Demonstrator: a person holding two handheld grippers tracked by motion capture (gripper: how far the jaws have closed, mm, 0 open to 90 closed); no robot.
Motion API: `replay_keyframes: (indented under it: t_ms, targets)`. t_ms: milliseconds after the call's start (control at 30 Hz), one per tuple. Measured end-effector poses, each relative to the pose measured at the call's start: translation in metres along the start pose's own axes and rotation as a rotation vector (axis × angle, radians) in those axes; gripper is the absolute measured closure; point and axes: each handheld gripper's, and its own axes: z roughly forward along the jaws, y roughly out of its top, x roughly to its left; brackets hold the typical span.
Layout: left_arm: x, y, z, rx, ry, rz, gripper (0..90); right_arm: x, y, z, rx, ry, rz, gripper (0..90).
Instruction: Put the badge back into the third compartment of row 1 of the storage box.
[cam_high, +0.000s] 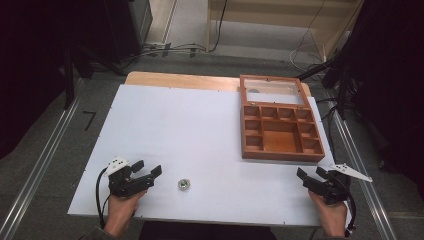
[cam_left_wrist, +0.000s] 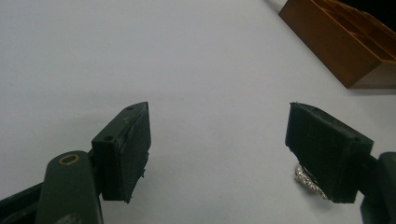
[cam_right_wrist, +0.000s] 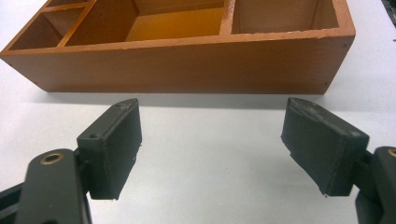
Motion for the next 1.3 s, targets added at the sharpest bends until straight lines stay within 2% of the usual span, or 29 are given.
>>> replay_keyframes:
  t_ms: [1300]
  targets:
    - [-0.034, -0.011, 0.017, 0.092, -0.025, 0.085, 25.2, 0.002, 0.0, 0.002, 0.009, 0.012, -0.007, 18.2]
